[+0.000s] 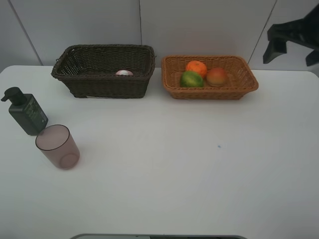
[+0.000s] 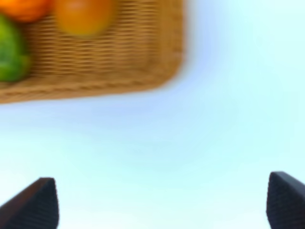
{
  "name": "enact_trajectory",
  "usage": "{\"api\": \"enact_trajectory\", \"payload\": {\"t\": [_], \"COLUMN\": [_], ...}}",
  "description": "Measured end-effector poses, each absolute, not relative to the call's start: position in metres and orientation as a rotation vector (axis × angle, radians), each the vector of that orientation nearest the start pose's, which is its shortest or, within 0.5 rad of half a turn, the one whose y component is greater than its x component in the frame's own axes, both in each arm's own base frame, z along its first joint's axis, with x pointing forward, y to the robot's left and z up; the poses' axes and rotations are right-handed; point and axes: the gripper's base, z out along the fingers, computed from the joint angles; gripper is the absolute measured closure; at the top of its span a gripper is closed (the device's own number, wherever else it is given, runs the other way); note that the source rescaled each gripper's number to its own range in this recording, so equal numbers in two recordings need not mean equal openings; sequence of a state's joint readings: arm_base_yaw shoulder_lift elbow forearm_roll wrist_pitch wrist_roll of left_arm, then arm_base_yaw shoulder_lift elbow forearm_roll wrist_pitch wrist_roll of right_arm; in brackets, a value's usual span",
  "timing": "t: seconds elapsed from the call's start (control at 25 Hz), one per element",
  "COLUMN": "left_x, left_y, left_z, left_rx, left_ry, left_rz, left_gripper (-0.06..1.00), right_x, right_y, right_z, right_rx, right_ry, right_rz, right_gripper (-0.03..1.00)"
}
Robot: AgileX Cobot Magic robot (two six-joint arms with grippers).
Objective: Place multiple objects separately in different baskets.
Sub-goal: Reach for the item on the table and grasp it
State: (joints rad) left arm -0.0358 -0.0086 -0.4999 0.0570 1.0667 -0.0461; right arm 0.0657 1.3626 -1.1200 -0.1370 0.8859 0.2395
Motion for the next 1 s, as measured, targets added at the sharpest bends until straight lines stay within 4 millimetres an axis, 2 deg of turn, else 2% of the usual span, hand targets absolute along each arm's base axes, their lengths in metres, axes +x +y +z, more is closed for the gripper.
{"api": "enact_trajectory", "payload": {"t": [0.08,0.28,0.44,0.6,0.76,0.88,1.0], "left_x": [-0.006,-0.006,-0.006,-0.006,-0.006,-0.006,-0.006], "left_y": [0.005,0.005,0.005,0.005,0.005,0.005,0.005], "left_z": [0.277,0.277,0.277,0.277,0.277,0.277,0.277], "left_rx": [-0.014,-0.014,-0.014,-0.014,-0.014,-0.014,-0.014], "left_ry": [2.041,2.041,2.041,2.041,2.041,2.041,2.04], "left_rz": [0.017,0.017,0.017,0.017,0.017,0.017,0.018], "left_gripper": [-0.04,-0.04,-0.04,-0.04,-0.04,-0.04,-0.04], "right_x": [0.246,0.173,0.121,0.073,0.033,0.015,0.006], "right_y": [-0.004,-0.007,-0.008,-0.011,-0.009,-0.006,-0.003], "right_z": [0.325,0.356,0.364,0.361,0.346,0.332,0.317], "right_rx": [0.18,0.157,0.158,0.152,0.088,0.064,0.031], "right_ry": [2.549,2.417,2.329,2.208,2.105,2.059,2.045], "right_rz": [-0.078,-0.072,-0.072,-0.086,-0.086,-0.034,-0.014], "right_gripper": [0.11,0.11,0.11,0.11,0.11,0.11,0.11]}}
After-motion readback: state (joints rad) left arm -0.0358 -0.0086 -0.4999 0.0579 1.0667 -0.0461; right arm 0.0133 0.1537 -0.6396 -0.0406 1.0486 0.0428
